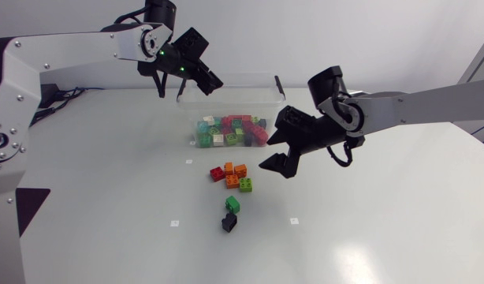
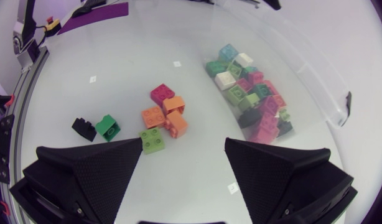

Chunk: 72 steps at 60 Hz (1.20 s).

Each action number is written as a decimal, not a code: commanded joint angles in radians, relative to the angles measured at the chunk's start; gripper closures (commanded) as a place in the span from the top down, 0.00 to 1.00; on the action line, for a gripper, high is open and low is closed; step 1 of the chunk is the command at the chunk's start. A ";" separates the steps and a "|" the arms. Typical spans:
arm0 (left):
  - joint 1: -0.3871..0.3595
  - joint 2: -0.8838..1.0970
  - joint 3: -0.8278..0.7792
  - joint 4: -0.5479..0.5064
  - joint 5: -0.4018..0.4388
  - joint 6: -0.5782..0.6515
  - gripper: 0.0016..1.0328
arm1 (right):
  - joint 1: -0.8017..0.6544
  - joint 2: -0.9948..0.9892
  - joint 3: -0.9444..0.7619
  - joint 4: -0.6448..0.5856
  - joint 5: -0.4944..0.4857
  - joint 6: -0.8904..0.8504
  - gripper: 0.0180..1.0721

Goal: Place the duplo bricks in the container

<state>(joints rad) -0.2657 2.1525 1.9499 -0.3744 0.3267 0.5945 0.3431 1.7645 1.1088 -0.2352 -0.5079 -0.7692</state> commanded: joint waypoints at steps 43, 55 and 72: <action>0.016 -0.336 -0.235 -0.242 0.060 0.238 0.95 | 0.054 0.181 0.071 -0.185 -0.075 -0.243 0.91; 0.016 -0.408 -0.347 -0.311 0.083 0.347 0.95 | 0.051 0.217 0.115 -0.220 -0.080 -0.286 0.91; 0.016 -0.500 -0.522 -0.365 0.094 0.470 0.95 | 0.045 0.308 0.200 -0.259 -0.080 -0.324 0.91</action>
<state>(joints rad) -0.2554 1.6882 1.4742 -0.7170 0.4110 1.0058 0.3912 2.0323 1.2758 -0.4725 -0.5800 -1.0561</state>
